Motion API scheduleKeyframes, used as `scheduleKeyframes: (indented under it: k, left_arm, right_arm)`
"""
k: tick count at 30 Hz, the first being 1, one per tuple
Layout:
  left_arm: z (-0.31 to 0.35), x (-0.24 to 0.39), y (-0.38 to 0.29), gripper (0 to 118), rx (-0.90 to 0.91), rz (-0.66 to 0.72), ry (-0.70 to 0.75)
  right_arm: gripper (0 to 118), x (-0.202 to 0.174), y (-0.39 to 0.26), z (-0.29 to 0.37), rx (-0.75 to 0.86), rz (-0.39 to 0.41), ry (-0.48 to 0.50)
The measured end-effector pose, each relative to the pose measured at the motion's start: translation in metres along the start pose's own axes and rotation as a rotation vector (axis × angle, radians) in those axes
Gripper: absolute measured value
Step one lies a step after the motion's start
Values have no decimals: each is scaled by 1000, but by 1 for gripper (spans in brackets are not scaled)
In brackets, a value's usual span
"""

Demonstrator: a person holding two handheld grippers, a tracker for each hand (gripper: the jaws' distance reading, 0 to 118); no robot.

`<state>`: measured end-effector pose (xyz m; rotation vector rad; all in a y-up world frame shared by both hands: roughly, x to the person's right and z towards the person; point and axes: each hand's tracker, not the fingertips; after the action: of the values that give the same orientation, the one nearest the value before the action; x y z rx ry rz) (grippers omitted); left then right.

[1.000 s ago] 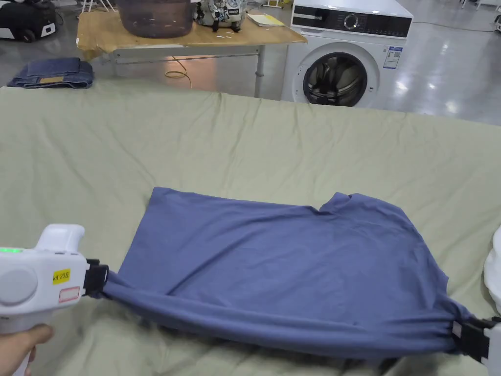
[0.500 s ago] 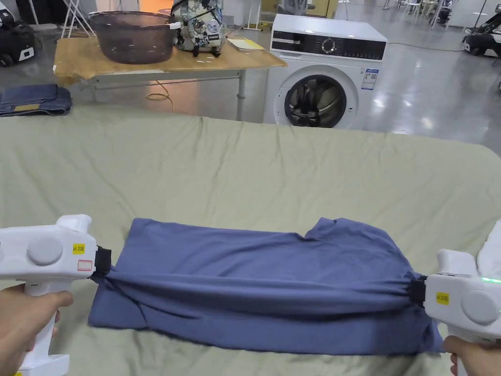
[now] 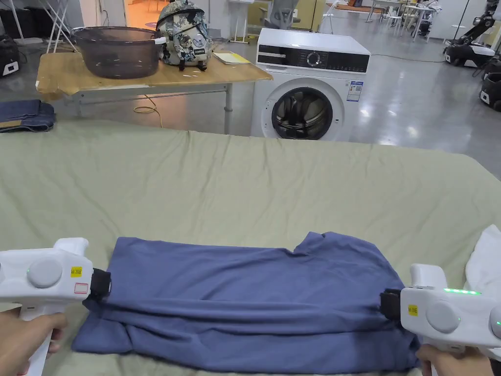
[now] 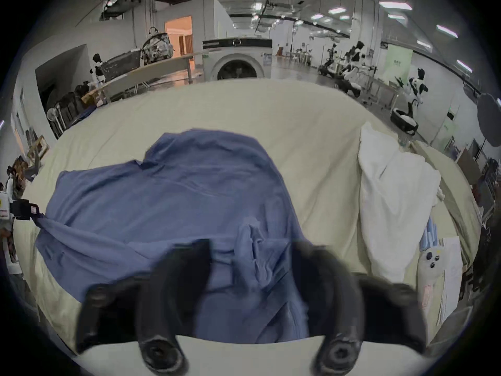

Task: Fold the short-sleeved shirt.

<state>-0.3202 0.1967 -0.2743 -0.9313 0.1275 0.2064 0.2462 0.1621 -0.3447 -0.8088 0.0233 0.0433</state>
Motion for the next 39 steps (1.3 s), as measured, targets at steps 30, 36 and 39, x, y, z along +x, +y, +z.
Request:
scheduleKeyframes:
  k: [30, 36, 39]
  left_arm:
    - [59, -19, -76, 0, 203, 91, 1]
    - [22, -33, -53, 0, 8, 92, -28]
    - [9, -30, -45, 25, -62, 92, -24]
  right_arm:
    - [0, -65, -42, 137, 468, -63, 74]
    - [0, -54, -52, 125, 427, -70, 72]
    - [0, -51, -55, 122, 404, -64, 65]
